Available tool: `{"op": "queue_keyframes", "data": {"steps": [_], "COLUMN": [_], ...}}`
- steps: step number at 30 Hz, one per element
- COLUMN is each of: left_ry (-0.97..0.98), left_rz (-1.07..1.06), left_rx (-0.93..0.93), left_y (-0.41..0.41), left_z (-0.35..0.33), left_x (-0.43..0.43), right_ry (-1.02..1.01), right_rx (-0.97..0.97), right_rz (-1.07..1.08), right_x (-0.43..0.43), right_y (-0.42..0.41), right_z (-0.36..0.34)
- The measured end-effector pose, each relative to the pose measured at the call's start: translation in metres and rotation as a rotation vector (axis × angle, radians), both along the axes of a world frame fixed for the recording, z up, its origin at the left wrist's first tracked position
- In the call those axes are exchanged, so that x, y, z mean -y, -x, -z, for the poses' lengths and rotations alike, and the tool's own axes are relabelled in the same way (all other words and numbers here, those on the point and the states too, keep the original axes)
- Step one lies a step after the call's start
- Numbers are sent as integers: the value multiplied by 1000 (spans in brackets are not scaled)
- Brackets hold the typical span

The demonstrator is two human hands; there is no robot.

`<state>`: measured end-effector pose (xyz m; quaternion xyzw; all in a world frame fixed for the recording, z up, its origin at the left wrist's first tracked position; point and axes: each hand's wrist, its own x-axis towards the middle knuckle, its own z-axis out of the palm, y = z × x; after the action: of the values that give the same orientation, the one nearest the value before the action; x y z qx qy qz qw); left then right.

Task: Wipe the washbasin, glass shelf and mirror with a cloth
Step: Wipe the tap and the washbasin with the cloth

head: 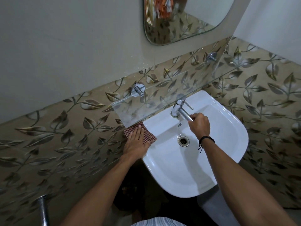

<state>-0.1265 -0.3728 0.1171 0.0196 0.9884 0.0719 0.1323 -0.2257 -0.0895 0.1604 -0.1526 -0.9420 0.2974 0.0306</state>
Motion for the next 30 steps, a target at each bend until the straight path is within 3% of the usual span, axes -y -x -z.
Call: {"op": "queue_keyframes", "data": {"steps": [9,16,30], "left_ry": [-10,0,-39], "left_rz": [65,-39,-35], "left_rx": [21,-1,-12], "left_y": [-19,-3,-46], "left_z": [2,-6,1], "left_x": [-8,2,-30], "right_ry": [18,22,45], "right_rx": [-19,-21,-33], "right_rz": [7,0,15], "right_x": [1,0,2], "right_y": [1,-3,-5], "right_z": [-1,-5,-8]}}
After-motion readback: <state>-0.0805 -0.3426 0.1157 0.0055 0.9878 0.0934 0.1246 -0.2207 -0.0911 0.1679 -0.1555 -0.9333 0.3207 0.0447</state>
